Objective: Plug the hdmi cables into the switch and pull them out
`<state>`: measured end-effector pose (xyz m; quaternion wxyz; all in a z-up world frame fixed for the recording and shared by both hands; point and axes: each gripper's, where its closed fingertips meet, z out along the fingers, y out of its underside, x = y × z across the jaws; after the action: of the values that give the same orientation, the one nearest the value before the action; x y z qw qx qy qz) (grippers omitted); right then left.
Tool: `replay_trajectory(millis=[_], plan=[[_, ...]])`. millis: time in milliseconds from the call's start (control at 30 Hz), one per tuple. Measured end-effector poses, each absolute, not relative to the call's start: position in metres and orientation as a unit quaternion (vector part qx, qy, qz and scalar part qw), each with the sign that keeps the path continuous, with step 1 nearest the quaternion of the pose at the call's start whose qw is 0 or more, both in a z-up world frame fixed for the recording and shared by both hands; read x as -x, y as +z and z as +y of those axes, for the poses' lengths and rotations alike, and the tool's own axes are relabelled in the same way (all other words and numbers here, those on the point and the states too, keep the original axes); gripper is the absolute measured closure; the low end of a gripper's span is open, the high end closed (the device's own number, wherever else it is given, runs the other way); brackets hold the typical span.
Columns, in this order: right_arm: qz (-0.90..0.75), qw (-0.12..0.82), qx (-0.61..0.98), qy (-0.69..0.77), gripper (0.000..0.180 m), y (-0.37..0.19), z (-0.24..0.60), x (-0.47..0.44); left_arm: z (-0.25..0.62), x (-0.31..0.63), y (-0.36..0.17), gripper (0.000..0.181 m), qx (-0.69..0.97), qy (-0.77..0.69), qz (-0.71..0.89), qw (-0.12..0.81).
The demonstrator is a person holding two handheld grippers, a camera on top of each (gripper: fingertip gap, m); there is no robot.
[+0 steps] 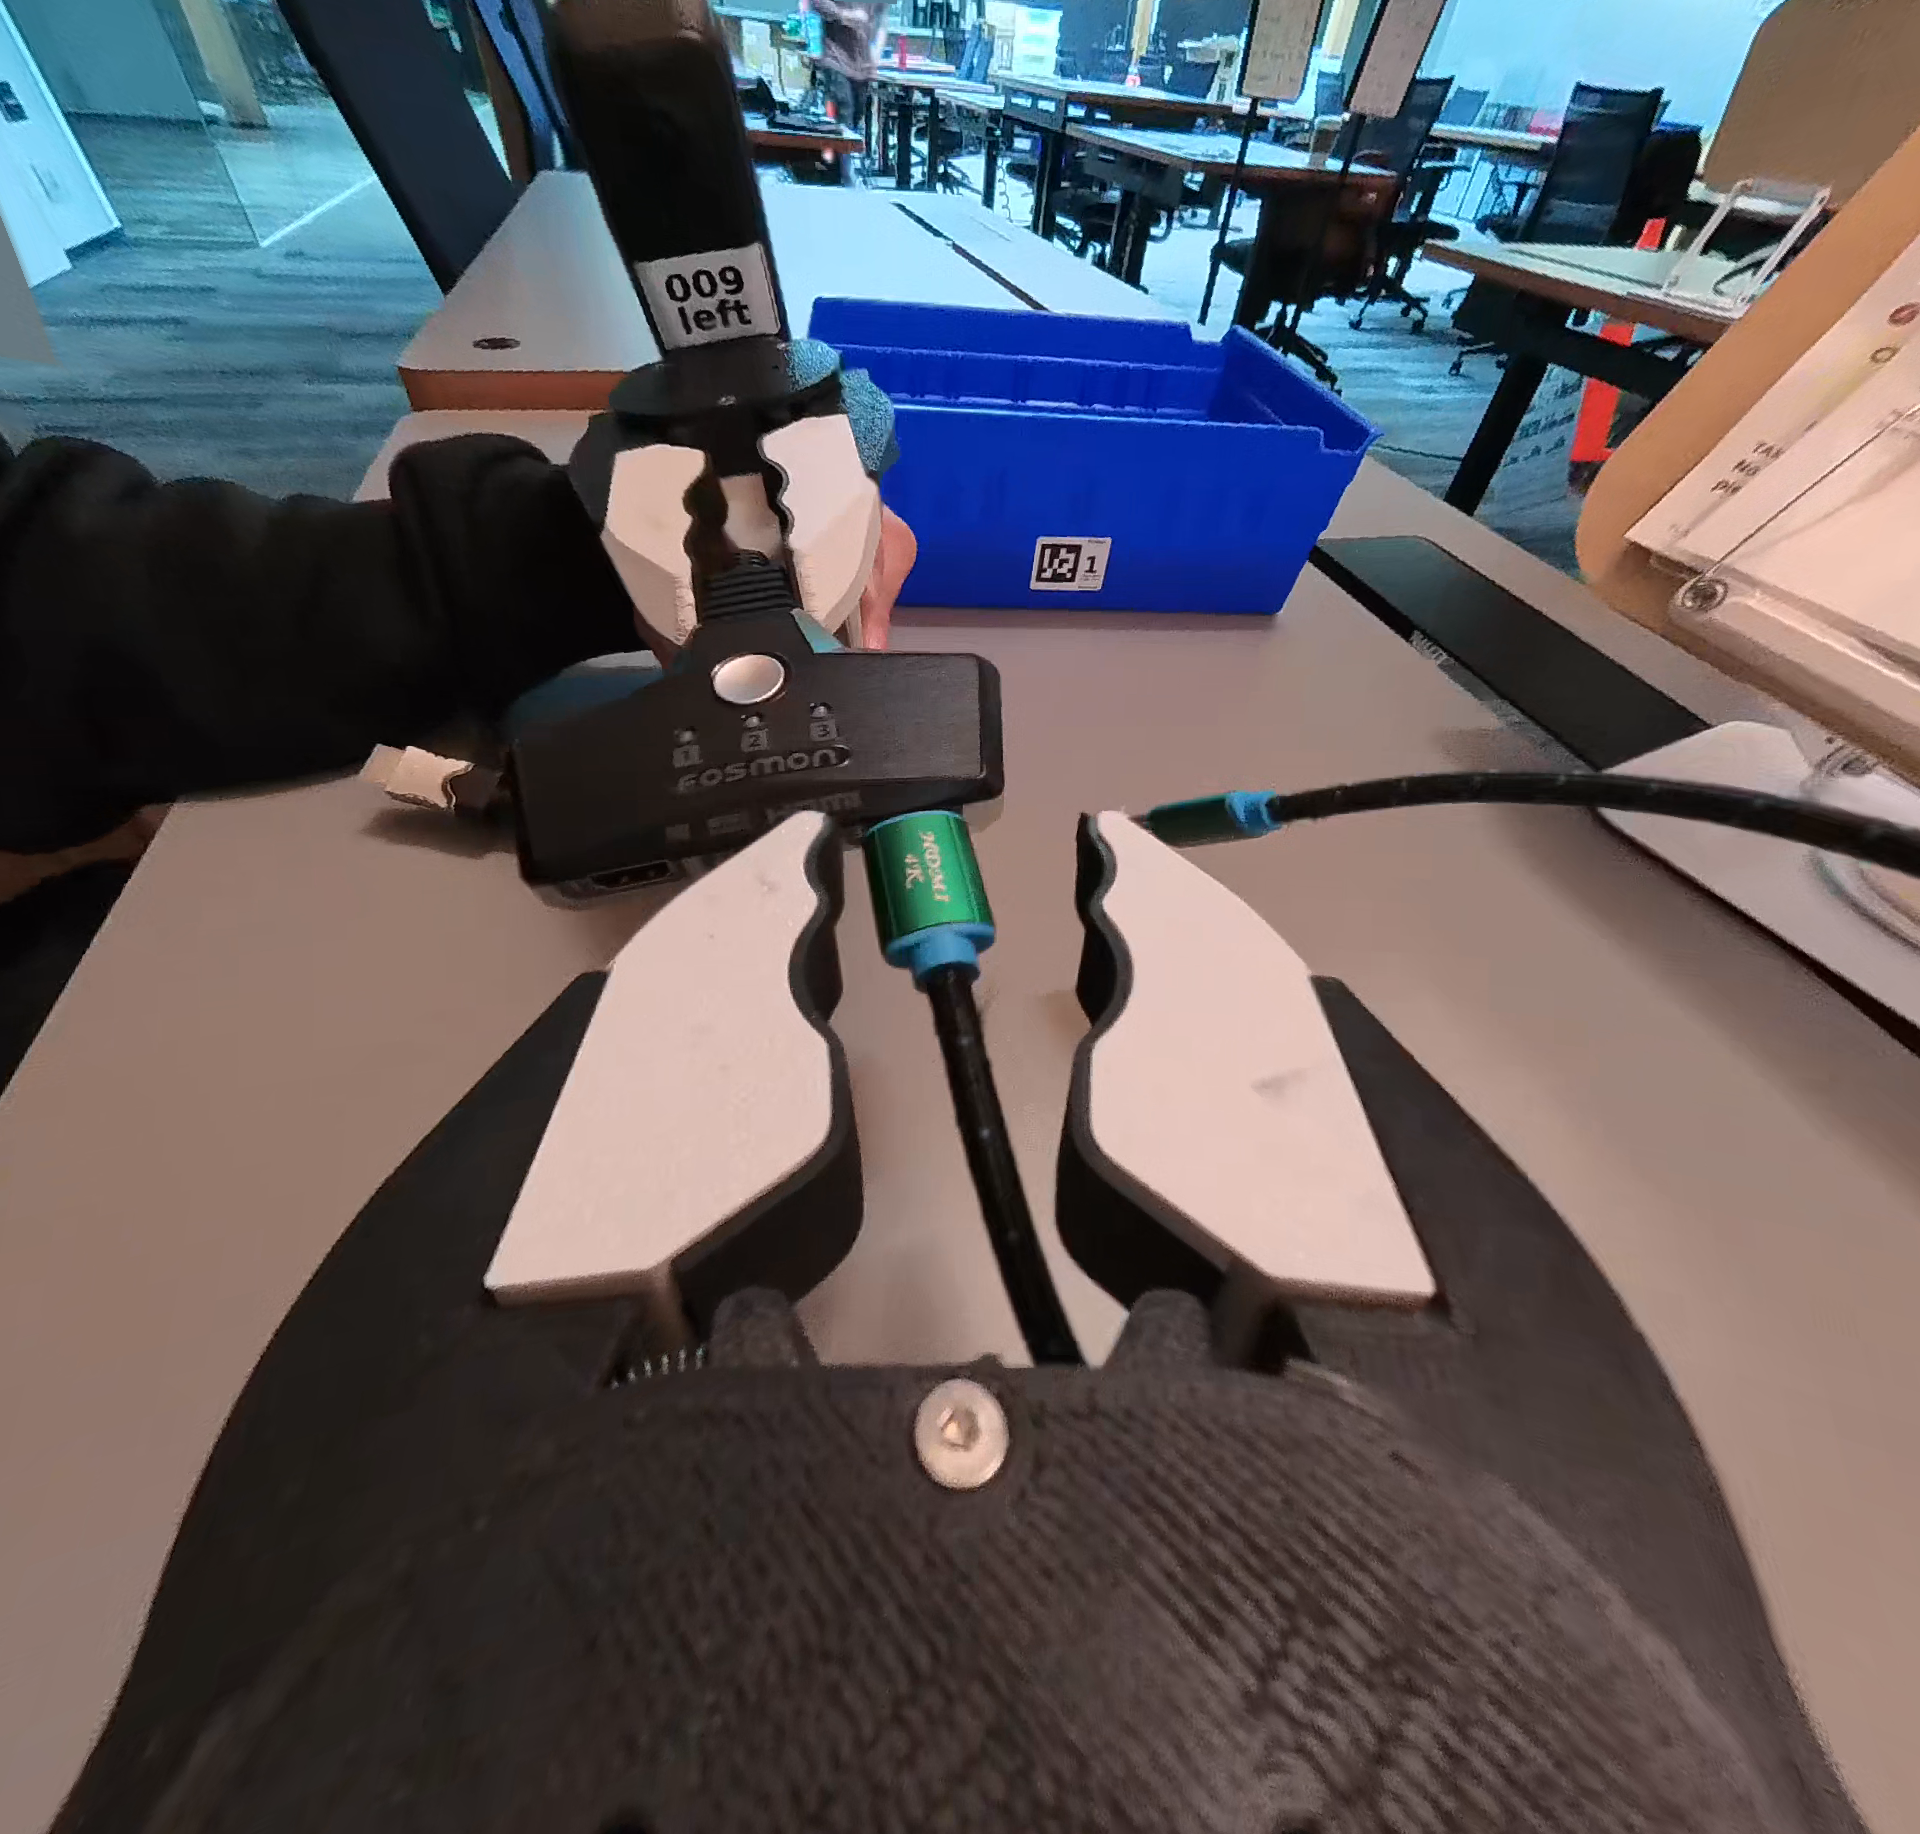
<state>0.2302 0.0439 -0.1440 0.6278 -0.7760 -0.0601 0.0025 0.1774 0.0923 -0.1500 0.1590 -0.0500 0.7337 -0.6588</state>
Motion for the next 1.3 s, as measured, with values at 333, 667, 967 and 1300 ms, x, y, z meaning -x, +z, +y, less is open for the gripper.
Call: replay_trajectory(millis=[333,667,967,1300], plan=[[-0.07,0.634,0.769,0.042,0.151,-0.149,0.043,-0.222,0.092,-0.174,-0.149,0.159,0.044,-0.668,0.727,0.152],[-0.072,0.635,0.767,0.059,0.158,-0.155,0.044,-0.218,0.093,-0.175,-0.149,0.159,0.047,-0.678,0.719,0.146],[-0.076,0.639,0.763,0.063,0.158,-0.156,0.046,-0.217,0.094,-0.175,-0.149,0.159,0.053,-0.68,0.718,0.141],[-0.131,0.592,0.795,0.016,0.158,-0.154,0.036,-0.212,0.088,-0.172,-0.149,0.158,0.044,-0.655,0.74,0.148]])
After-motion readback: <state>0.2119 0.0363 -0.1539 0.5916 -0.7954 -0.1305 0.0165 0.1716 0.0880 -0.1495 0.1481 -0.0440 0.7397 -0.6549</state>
